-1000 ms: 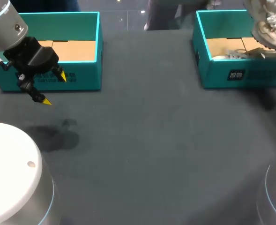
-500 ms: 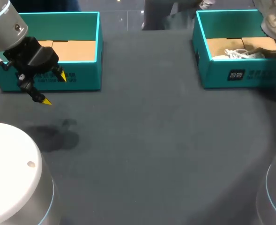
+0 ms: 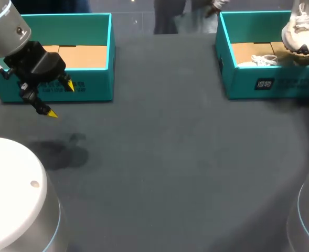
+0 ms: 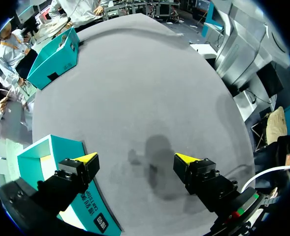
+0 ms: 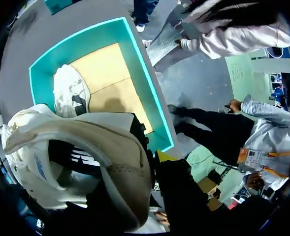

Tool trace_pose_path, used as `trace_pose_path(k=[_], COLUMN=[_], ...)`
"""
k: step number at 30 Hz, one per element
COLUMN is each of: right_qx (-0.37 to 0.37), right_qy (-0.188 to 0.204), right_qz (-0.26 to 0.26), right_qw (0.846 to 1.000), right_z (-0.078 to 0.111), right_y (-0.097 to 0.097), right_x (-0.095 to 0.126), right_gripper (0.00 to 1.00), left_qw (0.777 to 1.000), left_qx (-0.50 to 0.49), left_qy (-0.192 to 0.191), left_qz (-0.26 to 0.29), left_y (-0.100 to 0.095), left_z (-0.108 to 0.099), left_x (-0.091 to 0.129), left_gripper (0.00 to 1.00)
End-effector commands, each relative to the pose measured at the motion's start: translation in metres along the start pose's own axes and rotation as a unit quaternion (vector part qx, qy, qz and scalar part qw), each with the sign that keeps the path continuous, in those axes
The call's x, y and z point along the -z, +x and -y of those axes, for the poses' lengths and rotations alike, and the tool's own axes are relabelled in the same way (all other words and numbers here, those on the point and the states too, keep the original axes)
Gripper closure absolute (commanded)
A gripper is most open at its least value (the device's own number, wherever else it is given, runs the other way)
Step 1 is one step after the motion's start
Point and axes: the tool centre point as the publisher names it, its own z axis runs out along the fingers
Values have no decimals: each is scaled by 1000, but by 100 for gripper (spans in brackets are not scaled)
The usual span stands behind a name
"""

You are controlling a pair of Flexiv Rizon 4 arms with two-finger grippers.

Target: Take the shoe out of the shoebox, open the shoe tongue, remove and reinsert the insole, then place the shoe into the shoebox

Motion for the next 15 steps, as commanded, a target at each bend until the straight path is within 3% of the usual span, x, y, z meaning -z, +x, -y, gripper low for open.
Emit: trace_pose_path(k=[1,3,15], right_qx=[-105,-145,-145], right_qy=[19,15,15], right_qz=[-3,-20,-20], right_qw=[994,989,989], right_z=[14,21,21], right_y=[14,15,15], right_x=[0,-2,-2], right_gripper=[100,100,100], left_qw=[1000,1000,1000], left_qx=[0,0,0], left_qy=[-1,-1,-1], left_qz=[0,0,0], left_y=[1,1,1], left_z=[0,0,0], left_x=[0,0,0], left_gripper=[0,0,0])
